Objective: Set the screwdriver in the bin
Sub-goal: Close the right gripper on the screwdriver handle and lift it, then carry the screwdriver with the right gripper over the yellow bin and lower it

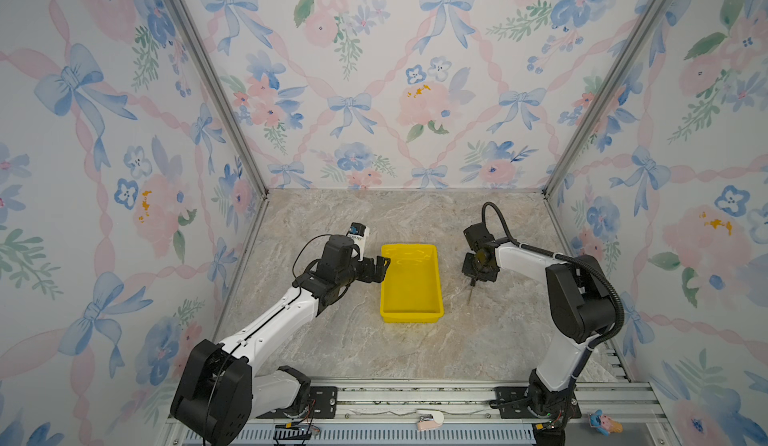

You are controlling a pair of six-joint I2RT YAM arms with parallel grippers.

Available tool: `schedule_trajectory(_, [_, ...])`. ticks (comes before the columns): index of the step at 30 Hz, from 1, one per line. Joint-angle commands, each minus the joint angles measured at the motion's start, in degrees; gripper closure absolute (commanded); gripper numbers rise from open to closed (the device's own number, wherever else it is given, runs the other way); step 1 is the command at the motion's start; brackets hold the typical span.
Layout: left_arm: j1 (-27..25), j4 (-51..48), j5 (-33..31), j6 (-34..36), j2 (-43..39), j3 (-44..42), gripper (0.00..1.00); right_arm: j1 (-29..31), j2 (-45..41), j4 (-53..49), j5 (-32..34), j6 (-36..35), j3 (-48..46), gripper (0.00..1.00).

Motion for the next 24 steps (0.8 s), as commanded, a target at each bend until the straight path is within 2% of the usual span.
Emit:
schedule_trajectory(1, [-0.3,-1.45,-1.16,-0.7,-0.99,-2.49,0.02,0.92,-5.08,-2.59,1.75,-3.5,1.3,1.0])
schedule_trajectory(6, [-0.22,-1.38,-2.4,-1.28,-1.57,-3.79,0.02,2.21,-11.47,-1.85,1.67,-4.96,0.33,1.0])
schedule_trajectory(16, [2.68,-2.12,-2.52,-0.21,-4.09,-4.44,0.02,7.35,-16.5,-4.19,0.41,-8.19,5.36,1.0])
schedule_trajectory(24, [8.4,-4.5,-0.62,2.0,-9.37,-6.88,0.02,12.22,-16.56,-3.48,-2.54,-3.05,9.97,1.0])
